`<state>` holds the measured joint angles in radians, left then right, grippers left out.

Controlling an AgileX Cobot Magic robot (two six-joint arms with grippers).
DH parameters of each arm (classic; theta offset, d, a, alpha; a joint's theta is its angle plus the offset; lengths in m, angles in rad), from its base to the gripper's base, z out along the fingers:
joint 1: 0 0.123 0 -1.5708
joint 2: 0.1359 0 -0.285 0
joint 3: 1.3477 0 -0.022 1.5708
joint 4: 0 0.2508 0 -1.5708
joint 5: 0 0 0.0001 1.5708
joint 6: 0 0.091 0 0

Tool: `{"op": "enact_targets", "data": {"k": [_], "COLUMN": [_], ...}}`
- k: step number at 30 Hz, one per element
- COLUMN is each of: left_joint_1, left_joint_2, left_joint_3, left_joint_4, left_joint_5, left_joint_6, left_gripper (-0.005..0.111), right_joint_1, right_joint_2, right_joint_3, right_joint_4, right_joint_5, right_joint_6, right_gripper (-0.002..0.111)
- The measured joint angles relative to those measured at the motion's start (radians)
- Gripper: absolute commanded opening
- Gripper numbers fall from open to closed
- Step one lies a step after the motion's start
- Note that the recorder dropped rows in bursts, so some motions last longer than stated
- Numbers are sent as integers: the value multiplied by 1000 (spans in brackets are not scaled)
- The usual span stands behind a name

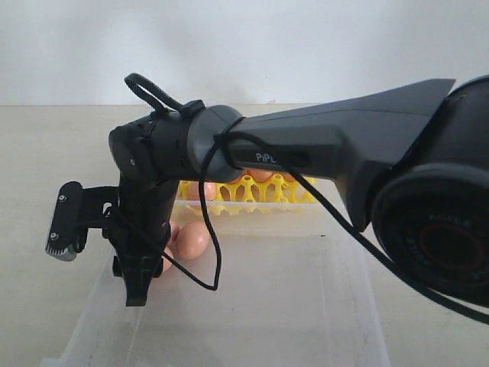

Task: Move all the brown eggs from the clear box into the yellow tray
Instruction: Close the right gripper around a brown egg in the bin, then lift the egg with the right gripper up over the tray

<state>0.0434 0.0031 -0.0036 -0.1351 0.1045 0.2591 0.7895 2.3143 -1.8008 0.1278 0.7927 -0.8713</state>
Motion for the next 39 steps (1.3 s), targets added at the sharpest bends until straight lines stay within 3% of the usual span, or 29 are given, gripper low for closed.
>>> {"op": "enact_targets", "data": {"k": [5, 12, 23, 39], "left_joint_1": [0, 0, 0, 0], "left_joint_2": [0, 0, 0, 0], "left_joint_3": [0, 0, 0, 0], "left_joint_4": [0, 0, 0, 0], "left_joint_5": [0, 0, 0, 0], "left_joint_6": [0, 0, 0, 0], "left_gripper": [4, 4, 4, 4], "right_joint_1": [0, 0, 0, -21], "right_joint_2": [0, 0, -11, -104], "right_joint_3": [0, -2, -6, -3], "right_joint_4": [-30, -105, -128, 283], "right_joint_5": [2, 57, 162, 110], "right_joint_6": [29, 115, 277, 389], "right_gripper": [40, 0, 0, 0]}}
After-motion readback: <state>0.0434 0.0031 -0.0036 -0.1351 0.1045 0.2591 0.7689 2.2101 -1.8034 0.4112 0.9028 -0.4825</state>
